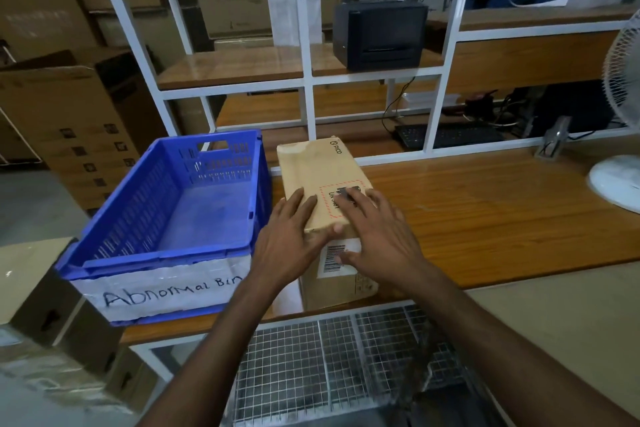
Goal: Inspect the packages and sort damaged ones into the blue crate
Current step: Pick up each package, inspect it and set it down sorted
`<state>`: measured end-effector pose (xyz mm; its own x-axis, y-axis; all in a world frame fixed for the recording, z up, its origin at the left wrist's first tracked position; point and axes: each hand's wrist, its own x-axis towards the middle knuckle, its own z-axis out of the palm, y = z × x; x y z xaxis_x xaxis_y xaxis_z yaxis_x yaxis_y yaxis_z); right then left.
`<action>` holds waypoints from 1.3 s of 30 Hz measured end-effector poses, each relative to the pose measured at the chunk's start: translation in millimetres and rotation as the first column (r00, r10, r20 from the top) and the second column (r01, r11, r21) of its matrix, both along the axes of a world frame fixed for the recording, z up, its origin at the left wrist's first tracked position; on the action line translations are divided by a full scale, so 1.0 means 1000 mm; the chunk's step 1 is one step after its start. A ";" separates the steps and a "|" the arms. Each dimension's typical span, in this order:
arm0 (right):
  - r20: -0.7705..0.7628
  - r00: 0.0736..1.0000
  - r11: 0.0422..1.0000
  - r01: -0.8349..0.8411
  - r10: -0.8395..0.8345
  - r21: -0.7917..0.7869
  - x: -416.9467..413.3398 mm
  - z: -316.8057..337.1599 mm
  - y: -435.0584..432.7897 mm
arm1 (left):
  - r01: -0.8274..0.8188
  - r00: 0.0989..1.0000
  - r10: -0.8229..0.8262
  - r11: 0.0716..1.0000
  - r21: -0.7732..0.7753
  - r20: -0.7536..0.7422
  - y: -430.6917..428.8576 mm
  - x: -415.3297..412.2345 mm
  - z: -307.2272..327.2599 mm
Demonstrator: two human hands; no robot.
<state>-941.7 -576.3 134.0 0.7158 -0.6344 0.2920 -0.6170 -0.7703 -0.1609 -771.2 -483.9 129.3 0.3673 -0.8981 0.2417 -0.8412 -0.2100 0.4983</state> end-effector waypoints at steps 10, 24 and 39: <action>0.058 0.998 0.983 -0.042 0.032 0.176 -0.006 0.011 -0.016 | -0.063 0.910 -0.025 0.978 -0.198 -0.415 0.011 -0.005 -0.033; 0.482 0.853 0.960 0.073 -0.201 0.272 -0.008 0.035 -0.016 | -0.194 0.956 0.132 0.955 -0.223 -0.263 0.022 -0.016 -0.020; 0.316 0.889 0.887 0.179 -0.331 0.425 0.002 0.088 -0.053 | 0.100 0.827 -0.152 0.987 -0.125 -0.541 -0.006 0.008 0.111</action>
